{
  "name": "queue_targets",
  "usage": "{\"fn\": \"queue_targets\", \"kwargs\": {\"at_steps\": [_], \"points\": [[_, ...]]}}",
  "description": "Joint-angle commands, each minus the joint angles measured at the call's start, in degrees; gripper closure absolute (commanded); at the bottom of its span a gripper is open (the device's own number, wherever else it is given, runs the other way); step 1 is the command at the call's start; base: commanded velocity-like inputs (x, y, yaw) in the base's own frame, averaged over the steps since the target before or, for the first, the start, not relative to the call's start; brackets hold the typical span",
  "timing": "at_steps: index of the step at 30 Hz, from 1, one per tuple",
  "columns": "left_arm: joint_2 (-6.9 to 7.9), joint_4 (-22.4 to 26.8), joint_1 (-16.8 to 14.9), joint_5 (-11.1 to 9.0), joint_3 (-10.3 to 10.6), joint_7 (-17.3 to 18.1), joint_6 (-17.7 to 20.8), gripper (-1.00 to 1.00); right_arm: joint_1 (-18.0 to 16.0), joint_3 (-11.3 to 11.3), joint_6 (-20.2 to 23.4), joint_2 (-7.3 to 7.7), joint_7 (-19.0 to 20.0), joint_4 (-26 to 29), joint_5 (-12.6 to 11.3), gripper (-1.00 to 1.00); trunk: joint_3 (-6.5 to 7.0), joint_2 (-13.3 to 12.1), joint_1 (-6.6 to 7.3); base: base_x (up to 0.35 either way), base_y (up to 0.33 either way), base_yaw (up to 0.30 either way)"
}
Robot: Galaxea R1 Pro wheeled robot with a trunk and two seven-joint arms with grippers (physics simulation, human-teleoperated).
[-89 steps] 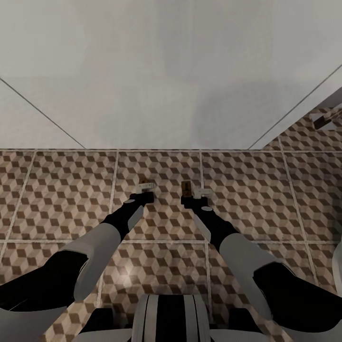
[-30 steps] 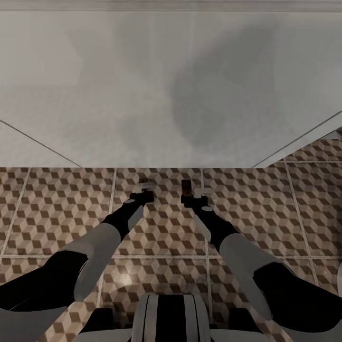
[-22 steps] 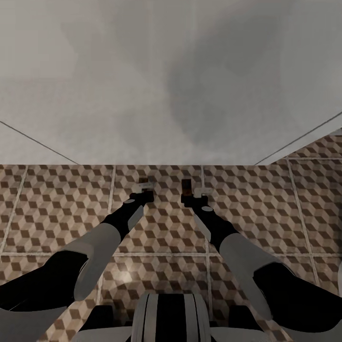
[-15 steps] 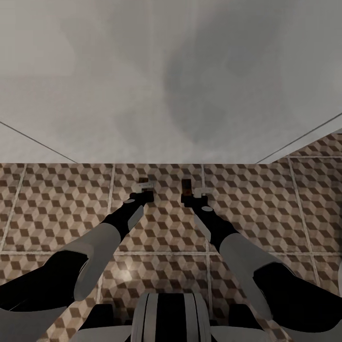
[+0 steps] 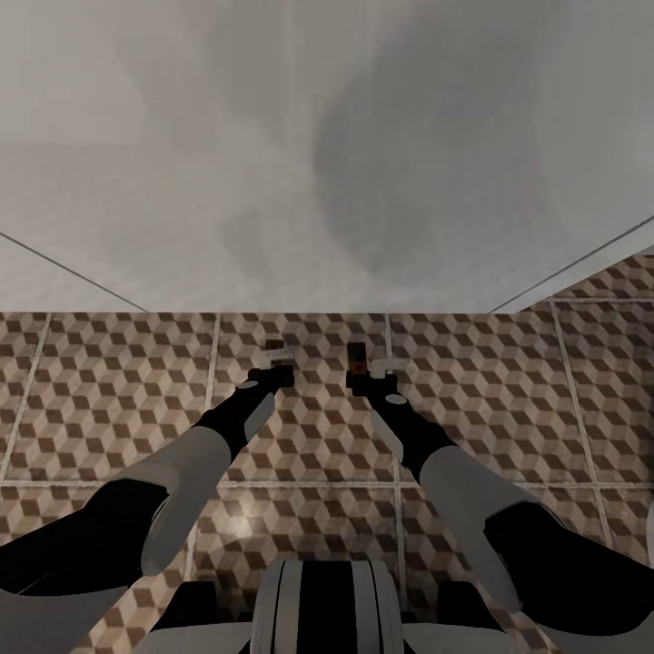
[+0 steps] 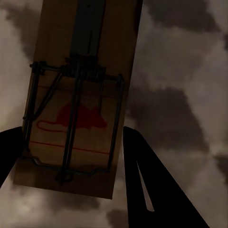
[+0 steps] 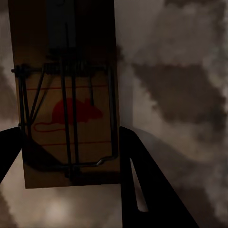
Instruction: Take the four mousetraps from the cabinet in the bathroom and place them on the bathroom floor. Make sure all four end up on the same floor surface, and ensure that at least two of them are either under or directly next to the same bathroom sink.
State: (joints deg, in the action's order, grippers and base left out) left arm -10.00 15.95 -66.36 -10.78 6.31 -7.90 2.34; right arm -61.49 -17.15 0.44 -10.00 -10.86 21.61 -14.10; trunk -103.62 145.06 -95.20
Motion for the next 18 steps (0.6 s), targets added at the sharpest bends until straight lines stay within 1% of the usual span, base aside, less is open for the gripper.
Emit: {"fn": "queue_targets", "kwargs": {"at_steps": [1, 7, 10, 18], "points": [[0.0, 0.0, 0.0, -0.4, 0.2, -0.3, 0.3, 1.0, 0.0, -0.3, 0.0, 0.0, -0.4, 0.0, -0.7, 1.0, -0.03, 0.0, -0.01, 0.0, 0.0, 0.0], [0.0, 0.1, 0.0, -0.4, 0.2, -0.3, 0.3, 1.0, 0.0, -0.3, 0.0, 0.0, -0.4, 0.0, -0.7, 1.0, -0.03, 0.0, -0.01, 0.008, 0.0, 0.0], [0.0, 0.1, 0.0, -0.4, 0.2, -0.3, 0.0, 1.0, 0.0, -0.3, 0.0, 0.0, -0.4, 0.0, -0.7, 1.0, -0.03, 0.0, -0.01, 0.074, 0.0, 0.0], [0.0, 0.1, 0.0, -0.4, 0.2, -0.3, -0.7, 1.0, 0.0, -0.3, 0.0, 0.0, -0.4, 0.0, -0.7, 1.0, -0.03, 0.0, -0.01, 0.21, 0.0, 0.0]]}}
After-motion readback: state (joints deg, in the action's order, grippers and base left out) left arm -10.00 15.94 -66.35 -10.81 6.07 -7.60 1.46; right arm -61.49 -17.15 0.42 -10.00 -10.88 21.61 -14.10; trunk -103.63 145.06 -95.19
